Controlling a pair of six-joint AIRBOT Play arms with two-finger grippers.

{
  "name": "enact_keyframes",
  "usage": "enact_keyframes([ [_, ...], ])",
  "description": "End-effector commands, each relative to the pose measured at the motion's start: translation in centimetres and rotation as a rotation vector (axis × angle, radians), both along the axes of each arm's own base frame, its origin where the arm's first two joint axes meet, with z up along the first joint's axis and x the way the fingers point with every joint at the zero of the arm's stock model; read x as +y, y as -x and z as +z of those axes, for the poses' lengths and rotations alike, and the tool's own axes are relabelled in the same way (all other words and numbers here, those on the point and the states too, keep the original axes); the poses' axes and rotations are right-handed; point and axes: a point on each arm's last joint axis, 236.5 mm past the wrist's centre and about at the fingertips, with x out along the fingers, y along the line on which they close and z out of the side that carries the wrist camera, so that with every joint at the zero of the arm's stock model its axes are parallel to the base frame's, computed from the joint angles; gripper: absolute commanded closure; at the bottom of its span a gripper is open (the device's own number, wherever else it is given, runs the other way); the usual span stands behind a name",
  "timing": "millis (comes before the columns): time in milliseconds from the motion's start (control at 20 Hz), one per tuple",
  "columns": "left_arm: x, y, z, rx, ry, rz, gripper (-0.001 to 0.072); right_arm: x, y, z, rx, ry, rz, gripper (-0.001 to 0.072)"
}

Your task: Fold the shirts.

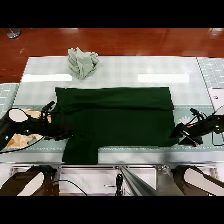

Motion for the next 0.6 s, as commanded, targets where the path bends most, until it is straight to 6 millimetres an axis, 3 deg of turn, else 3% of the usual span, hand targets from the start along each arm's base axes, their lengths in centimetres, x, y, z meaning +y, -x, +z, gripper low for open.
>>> enact_keyframes([
  [0,0.0,0.0,0.0,0.003,0.000,0.007,0.0687,1.5,-1.8,-0.7,-0.051,-0.024,-0.003,0.0120],
  [100,0.0,-0.1,0.0,0.001,-0.001,0.006,0.0687,2.6,-2.5,-0.2,-0.088,-0.072,0.001,0.0443],
  [150,0.0,-0.1,0.0,0.000,-0.001,0.003,0.0687,3.1,-2.8,0.0,-0.110,-0.100,0.010,0.0670],
  [250,0.1,-0.4,0.3,-0.011,0.000,0.001,0.0686,3.6,-3.2,0.8,-0.132,-0.138,0.026,0.0690],
  [350,1.0,-2.1,1.7,-0.054,0.004,0.022,0.0687,3.1,-4.5,2.1,-0.163,-0.135,0.043,0.0690],
  [550,4.6,-7.3,6.4,-0.208,-0.013,0.095,0.0687,1.9,-10.1,5.5,-0.316,-0.107,0.005,0.0690],
])
